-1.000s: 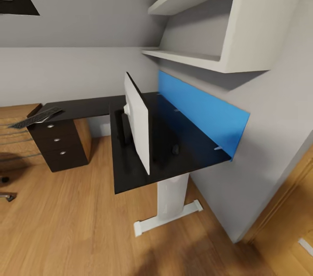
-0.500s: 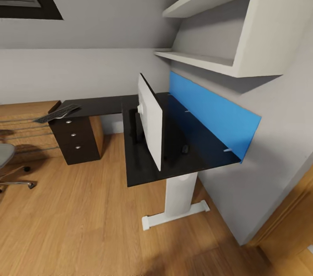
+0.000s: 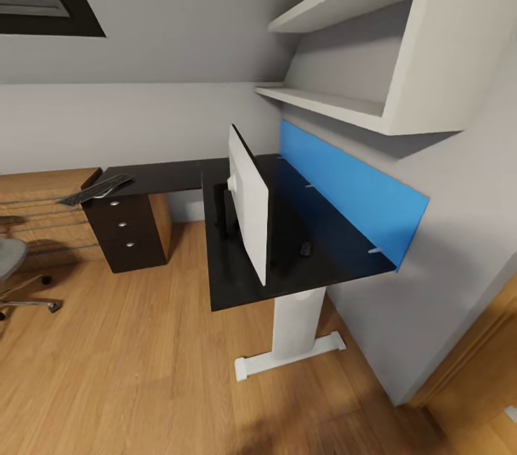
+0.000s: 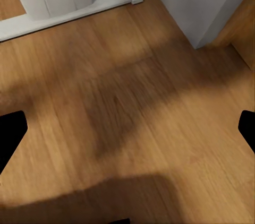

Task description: In the bedroom, organize the workspace by keeping the computer under the desk, ensuring the monitor is on the desk, placing the keyboard on the desk next to the monitor, placing the mouse on the desk next to the keyboard, moving the folder from the swivel chair onto the desk next to the mouse, stacking the notebook on top of the folder with the pen on top of the notebook, and positioning the swivel chair next to the desk.

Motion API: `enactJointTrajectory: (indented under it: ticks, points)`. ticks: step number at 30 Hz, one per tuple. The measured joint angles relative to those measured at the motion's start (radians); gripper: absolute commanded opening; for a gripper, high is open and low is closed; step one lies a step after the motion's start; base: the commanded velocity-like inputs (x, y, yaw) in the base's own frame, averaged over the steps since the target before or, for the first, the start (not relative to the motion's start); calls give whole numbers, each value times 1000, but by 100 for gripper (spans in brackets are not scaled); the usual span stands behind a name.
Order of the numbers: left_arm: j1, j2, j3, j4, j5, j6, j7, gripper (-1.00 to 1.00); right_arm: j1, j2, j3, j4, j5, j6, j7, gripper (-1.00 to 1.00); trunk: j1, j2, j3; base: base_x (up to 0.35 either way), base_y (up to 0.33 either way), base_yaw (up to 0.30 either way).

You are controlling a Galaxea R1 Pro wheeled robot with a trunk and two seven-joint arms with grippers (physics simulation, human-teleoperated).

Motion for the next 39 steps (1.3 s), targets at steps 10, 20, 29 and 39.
enactJointTrajectory:
  ticks: [10, 20, 29, 39]
  points:
    - [0, 1, 0, 0, 0, 3, 0, 100, -33, -46, -2, -177, 5, 98, -85, 100, -38, 70, 31, 0, 0, 0]
    - [0, 3, -1, 0, -1, 2, 0, 100, -266, -144, -5, -530, 3, 620, -162, 100, -77, 140, 63, 0, 0, 0]
    - [0, 9, 2, -6, 10, -3, 20, 100, -524, -156, -8, -638, -1, 1030, -163, 100, -111, 203, 91, 0, 0, 0]
    - [0, 8, 3, -7, 14, -7, 22, 100, -659, -125, -2, -598, -3, 1172, -156, 100, -138, 253, 113, 0, 0, 0]
